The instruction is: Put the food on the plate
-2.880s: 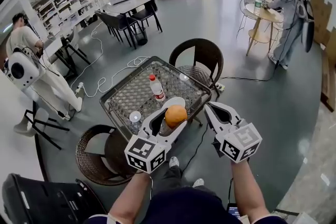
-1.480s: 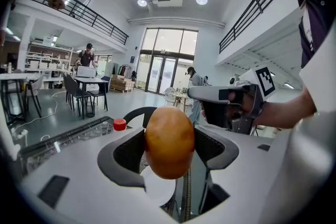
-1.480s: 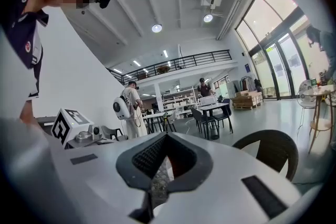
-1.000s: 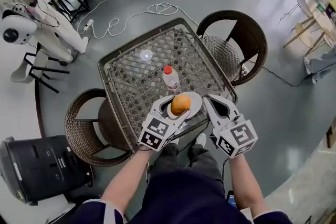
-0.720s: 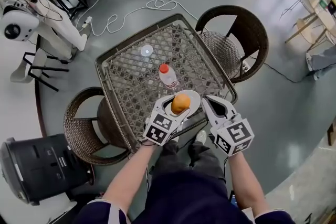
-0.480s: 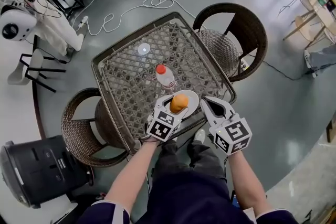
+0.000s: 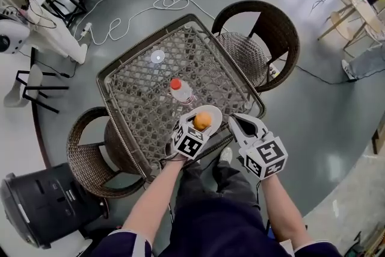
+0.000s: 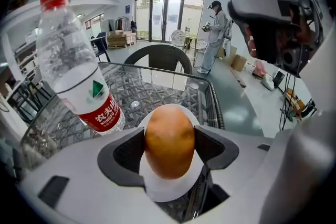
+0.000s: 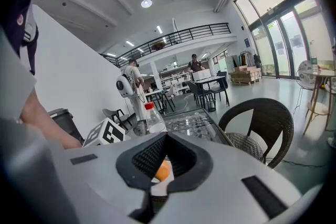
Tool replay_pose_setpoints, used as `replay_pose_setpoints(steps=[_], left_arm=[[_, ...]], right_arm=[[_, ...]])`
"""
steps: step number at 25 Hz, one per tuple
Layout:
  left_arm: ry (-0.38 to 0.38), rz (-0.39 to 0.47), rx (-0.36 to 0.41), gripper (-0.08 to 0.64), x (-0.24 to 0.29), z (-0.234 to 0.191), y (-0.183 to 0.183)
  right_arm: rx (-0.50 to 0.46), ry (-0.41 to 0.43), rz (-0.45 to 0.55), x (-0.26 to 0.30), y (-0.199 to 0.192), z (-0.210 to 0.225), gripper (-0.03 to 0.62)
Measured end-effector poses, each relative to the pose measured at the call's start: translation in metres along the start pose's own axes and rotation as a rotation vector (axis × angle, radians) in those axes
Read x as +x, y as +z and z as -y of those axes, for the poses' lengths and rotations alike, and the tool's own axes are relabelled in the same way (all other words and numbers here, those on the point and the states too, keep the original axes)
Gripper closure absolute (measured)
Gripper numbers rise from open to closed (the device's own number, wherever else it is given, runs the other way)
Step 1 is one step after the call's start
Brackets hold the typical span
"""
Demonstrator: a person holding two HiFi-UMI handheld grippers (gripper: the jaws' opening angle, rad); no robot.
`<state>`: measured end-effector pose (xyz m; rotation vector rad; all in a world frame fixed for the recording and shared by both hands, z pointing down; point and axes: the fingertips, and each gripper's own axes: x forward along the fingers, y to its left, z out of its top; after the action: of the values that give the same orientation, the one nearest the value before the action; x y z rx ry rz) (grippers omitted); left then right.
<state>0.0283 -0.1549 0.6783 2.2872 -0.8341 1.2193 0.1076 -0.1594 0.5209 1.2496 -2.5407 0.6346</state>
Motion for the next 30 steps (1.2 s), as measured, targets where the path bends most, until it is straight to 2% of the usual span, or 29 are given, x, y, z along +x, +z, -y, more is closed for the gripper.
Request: replay_pose_setpoints(steps=[10, 18, 30], left_arm=[[-0.04, 0.011, -0.021, 0.261, 0.0072, 0.0027, 0.0049], [-0.016, 0.074, -0.035, 0.259, 0.0073, -0.001, 0.0049], [-0.027, 0.087, -0.066, 0.259, 0.0013, -0.0057, 0.0032]], right_arm=[[0.014, -0.012, -0.005, -0.0034, -0.0043, 0.0029, 0.589], [0.014, -0.019, -0.001, -0.003, -0.0024, 0.0, 0.589], [0.017, -0.02, -0.007, 0.0015, -0.002, -0.0021, 0.589]])
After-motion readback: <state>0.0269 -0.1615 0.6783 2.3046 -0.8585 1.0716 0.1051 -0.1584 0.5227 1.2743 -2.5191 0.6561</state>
